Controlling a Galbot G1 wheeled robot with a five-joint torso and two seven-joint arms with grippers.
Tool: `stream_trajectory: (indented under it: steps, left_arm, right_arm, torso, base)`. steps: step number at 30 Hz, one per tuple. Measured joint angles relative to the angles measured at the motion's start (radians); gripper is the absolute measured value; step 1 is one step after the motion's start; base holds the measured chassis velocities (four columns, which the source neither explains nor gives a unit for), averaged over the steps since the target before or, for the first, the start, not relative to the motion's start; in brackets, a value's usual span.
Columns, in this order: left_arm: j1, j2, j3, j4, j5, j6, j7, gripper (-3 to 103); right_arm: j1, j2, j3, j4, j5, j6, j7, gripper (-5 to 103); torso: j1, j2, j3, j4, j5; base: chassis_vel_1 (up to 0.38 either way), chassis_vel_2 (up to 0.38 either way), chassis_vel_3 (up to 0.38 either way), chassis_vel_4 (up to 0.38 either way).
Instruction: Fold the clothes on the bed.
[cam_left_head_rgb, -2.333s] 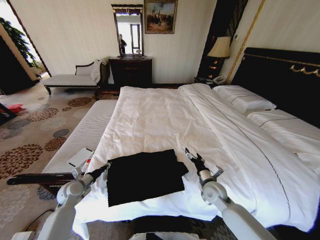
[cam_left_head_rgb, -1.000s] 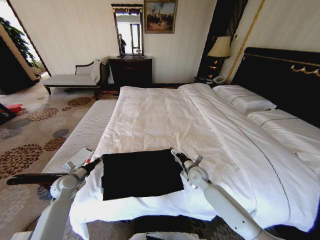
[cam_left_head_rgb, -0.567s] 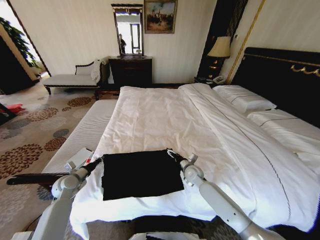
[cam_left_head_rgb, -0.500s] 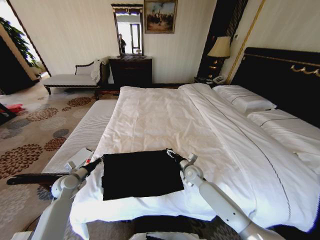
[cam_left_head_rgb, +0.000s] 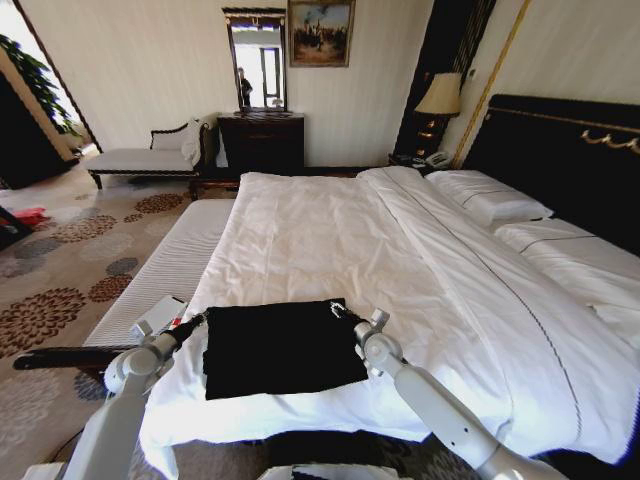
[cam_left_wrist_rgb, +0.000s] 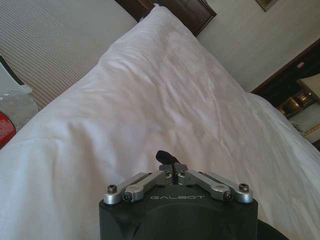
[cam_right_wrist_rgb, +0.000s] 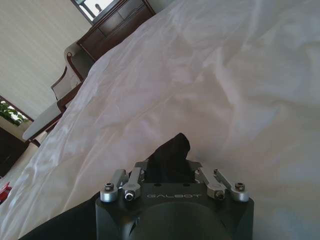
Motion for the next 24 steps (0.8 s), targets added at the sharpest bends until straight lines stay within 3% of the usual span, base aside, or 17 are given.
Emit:
stream_trajectory:
  steps: [4,6,10,17,24]
  left_arm:
    - [-0.002,-0.002,0.006,0.001,0.008,-0.003,0.0,0]
    - [-0.002,-0.003,0.008,0.001,0.01,-0.004,0.0,0]
    - [-0.002,-0.005,0.011,-0.003,0.014,-0.007,0.0,0]
    - [-0.013,-0.001,-0.003,-0.016,-0.005,-0.02,0.004,0]
    - [-0.05,0.0,-0.041,-0.034,-0.12,-0.04,0.005,0]
  right_arm:
    - [-0.011,-0.011,0.012,0.002,0.0,0.0,-0.009,22]
    - [-0.014,-0.011,0.012,0.003,-0.001,0.0,-0.012,22]
    - [-0.02,-0.006,0.011,0.008,-0.015,0.017,-0.041,3]
    - [-0.001,0.002,0.016,-0.012,-0.032,0.081,-0.098,1]
    - [0.044,0.024,0.073,-0.008,-0.001,0.184,-0.18,1]
  torso:
    - [0.0,0.0,0.0,0.0,0.0]
    - [0.0,0.0,0.0,0.0,0.0]
    - [0.0,0.0,0.0,0.0,0.0]
    - [0.0,0.0,0.0,0.0,0.0]
    - [0.0,0.0,0.0,0.0002,0.0]
  base:
    - [0.0,0.0,0.0,0.0]
    - [0.0,0.0,0.0,0.0]
    - [0.0,0.0,0.0,0.0]
    - [0.0,0.0,0.0,0.0]
    - [0.0,0.0,0.0,0.0]
